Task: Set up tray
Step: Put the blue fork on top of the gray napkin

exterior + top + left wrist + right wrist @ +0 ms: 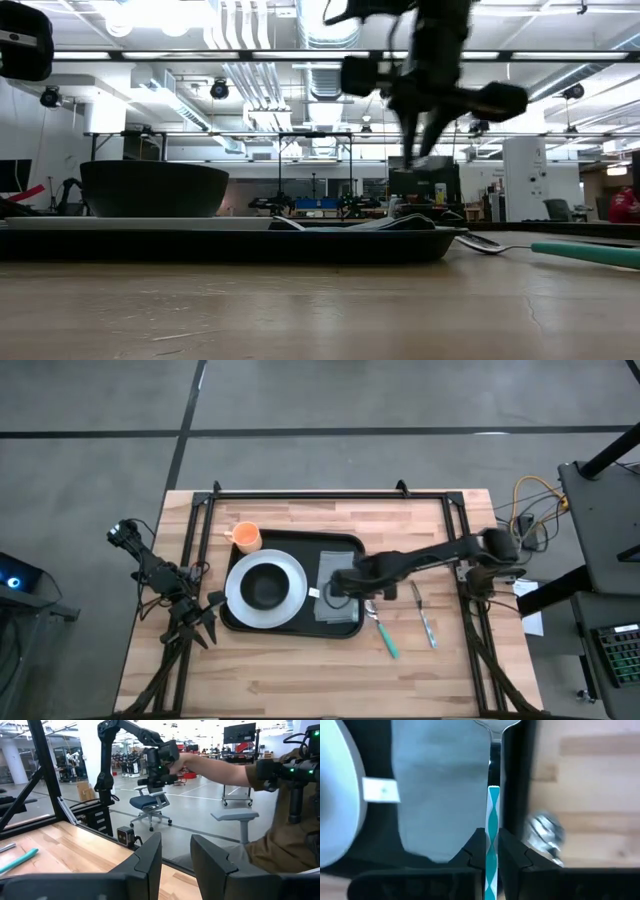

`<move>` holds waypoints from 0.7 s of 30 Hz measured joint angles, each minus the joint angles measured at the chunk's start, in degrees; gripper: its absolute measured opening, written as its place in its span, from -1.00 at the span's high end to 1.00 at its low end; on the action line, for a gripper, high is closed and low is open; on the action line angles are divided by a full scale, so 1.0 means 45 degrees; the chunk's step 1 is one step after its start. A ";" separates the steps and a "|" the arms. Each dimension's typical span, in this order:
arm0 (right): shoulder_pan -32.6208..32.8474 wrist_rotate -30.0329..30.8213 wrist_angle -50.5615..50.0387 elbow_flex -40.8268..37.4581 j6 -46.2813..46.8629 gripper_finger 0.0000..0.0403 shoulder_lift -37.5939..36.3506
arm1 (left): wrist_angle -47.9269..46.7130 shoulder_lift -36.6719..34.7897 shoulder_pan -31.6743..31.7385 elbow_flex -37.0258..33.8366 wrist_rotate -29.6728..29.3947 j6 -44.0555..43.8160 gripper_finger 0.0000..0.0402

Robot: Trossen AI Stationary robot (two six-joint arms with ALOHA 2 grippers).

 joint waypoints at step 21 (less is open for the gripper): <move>-0.0813 -0.0587 -0.0234 0.3975 -0.0593 0.92 0.4068 | 0.0000 0.0004 0.0000 -0.0002 0.0000 0.0004 0.58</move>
